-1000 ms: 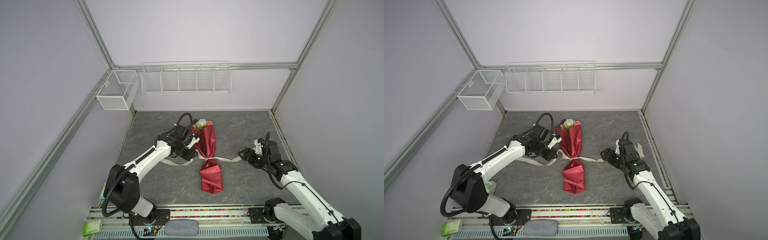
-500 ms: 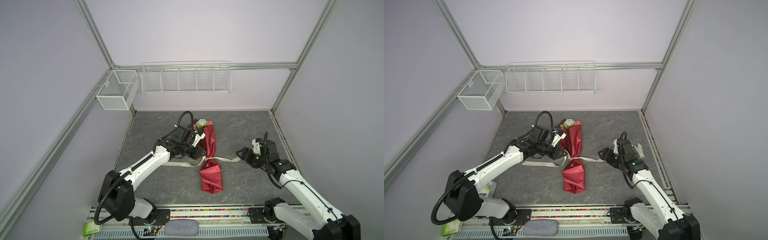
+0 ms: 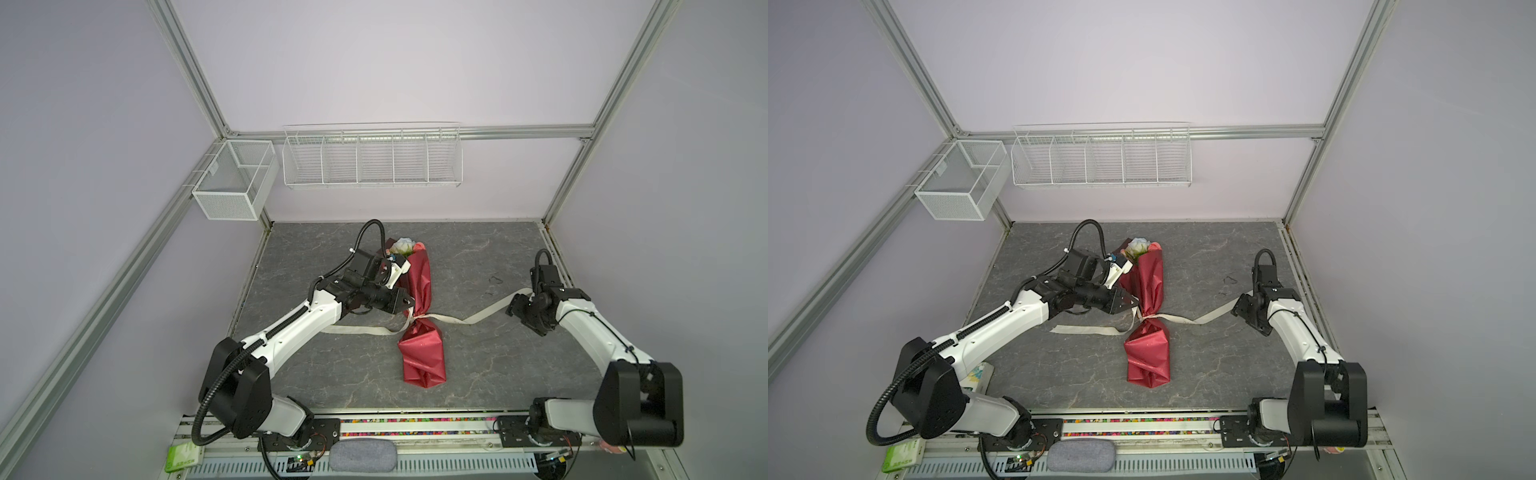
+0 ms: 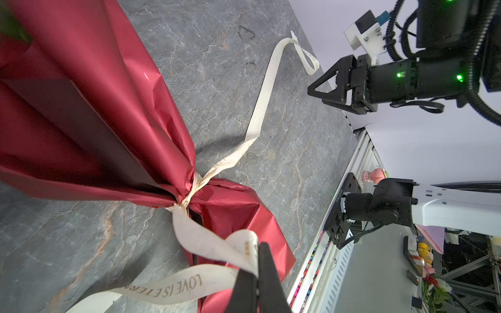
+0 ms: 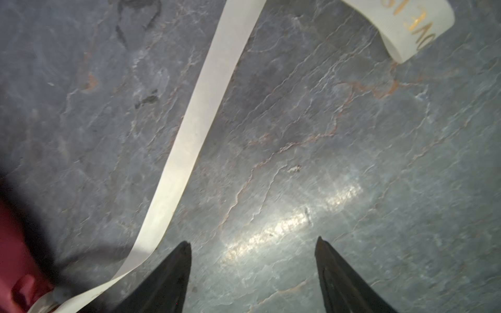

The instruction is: Tie the bouquet of fake flowers

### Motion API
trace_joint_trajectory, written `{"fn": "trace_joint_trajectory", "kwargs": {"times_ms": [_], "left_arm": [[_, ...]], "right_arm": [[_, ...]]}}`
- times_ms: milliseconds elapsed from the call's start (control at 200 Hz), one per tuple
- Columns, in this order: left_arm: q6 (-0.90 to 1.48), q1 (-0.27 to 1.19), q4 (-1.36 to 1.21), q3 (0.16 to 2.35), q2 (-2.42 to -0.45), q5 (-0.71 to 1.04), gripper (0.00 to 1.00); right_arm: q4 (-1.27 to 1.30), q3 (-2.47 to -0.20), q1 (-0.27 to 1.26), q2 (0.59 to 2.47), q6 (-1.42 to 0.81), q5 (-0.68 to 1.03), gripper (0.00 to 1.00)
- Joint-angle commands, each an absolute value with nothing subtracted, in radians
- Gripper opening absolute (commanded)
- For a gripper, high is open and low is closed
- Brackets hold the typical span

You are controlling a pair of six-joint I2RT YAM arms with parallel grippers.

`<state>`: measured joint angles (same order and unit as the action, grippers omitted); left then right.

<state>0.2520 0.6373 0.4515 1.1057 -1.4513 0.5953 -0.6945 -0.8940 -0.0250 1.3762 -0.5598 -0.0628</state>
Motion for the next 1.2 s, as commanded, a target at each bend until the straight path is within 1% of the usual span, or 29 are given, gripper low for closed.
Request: {"fn": "trace_joint_trajectory", "kwargs": {"times_ms": [0, 165, 235, 290, 440, 585, 770, 875, 930, 990, 1080, 1135, 1180, 1195], "left_arm": [[0.293, 0.640, 0.378, 1.077, -1.427, 0.579, 0.00], [0.279, 0.643, 0.370, 1.066, -1.423, 0.576, 0.00], [0.273, 0.644, 0.362, 1.059, -1.417, 0.569, 0.00], [0.269, 0.644, 0.352, 1.056, -1.416, 0.571, 0.00], [0.244, 0.644, 0.360, 1.070, -1.418, 0.560, 0.00], [0.188, 0.644, 0.416, 1.093, -1.428, 0.559, 0.00], [0.150, 0.644, 0.473, 1.117, -1.460, 0.565, 0.00], [0.150, 0.644, 0.477, 1.121, -1.468, 0.551, 0.00], [0.149, 0.644, 0.477, 1.119, -1.465, 0.542, 0.00], [0.149, 0.644, 0.474, 1.117, -1.462, 0.535, 0.00], [0.146, 0.644, 0.478, 1.116, -1.459, 0.529, 0.00], [0.144, 0.644, 0.487, 1.118, -1.459, 0.528, 0.00], [0.143, 0.644, 0.489, 1.117, -1.456, 0.528, 0.00], [0.144, 0.644, 0.488, 1.116, -1.456, 0.528, 0.00]], "right_arm": [[-0.695, -1.003, -0.065, 1.475, -0.453, -0.021, 0.75], [-0.732, -1.166, -0.108, 1.667, -0.425, -0.100, 0.75], [-0.788, -1.256, -0.119, 1.764, -0.398, -0.070, 0.75], [-0.817, -1.299, -0.117, 1.820, -0.398, -0.079, 0.73], [-0.840, -1.358, -0.089, 1.907, -0.396, -0.066, 0.69], [-0.867, -1.372, -0.037, 1.962, -0.411, -0.119, 0.69], [-0.897, -1.399, -0.008, 2.020, -0.404, -0.175, 0.69], [-0.913, -1.405, -0.002, 2.045, -0.382, -0.193, 0.61], [-0.907, -1.403, -0.001, 2.055, -0.379, -0.187, 0.52], [-0.896, -1.401, -0.001, 2.061, -0.376, -0.158, 0.48], [-0.870, -1.392, -0.001, 2.060, -0.386, -0.128, 0.35], [-0.854, -1.380, -0.001, 2.054, -0.395, -0.125, 0.24], [-0.842, -1.368, -0.002, 2.040, -0.402, -0.129, 0.21], [-0.838, -1.363, -0.002, 2.035, -0.403, -0.129, 0.18]]}}
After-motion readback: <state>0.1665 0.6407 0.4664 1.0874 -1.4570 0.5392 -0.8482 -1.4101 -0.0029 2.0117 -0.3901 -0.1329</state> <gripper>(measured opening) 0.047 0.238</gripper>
